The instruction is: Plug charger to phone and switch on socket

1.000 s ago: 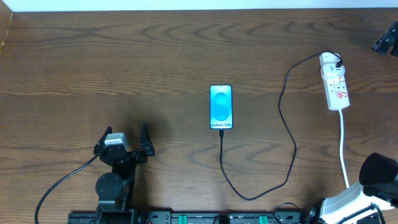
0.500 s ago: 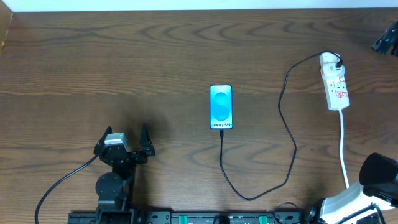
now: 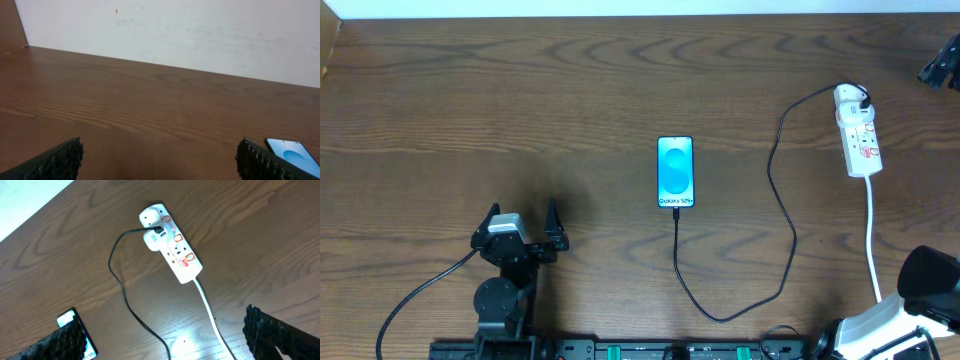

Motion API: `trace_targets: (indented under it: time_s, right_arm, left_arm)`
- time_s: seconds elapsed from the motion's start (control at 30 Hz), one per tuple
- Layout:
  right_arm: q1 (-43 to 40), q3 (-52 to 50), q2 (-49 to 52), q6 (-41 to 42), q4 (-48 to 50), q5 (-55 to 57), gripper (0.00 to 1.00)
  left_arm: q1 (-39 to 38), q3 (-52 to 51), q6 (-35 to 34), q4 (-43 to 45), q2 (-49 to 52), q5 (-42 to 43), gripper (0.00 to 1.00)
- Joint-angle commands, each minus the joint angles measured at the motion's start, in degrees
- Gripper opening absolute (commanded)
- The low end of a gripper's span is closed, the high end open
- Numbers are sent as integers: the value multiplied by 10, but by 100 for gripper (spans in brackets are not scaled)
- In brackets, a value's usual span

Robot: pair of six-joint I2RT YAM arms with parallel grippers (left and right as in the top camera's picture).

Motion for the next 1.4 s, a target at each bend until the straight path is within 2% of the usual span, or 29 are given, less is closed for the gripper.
trace_targets:
  time_s: [0.0,0.4,0.63,1.03,1.17,1.37]
  right_arm:
    - [-1,6,0,6,-1,-3,99]
    - [-1,-1,1,6,16,10,99]
    - [3,-10,0,6,68,-3,99]
    - [69,-38,-52,-16,179,4,99]
    - [94,-130,-103,-31,258,4,99]
    - [126,-407,-243,-46,481,3,99]
  left_arm:
    - [3,-10,12,-25,-4,-2,98]
    - [3,-10,12,-25,-4,-2,98]
    - [3,-10,12,-25,-4,-2,98]
    - [3,-10,12,-25,-4,-2,98]
    - [3,-10,12,-25,-4,-2,98]
    - [3,-10,12,-25,-4,-2,98]
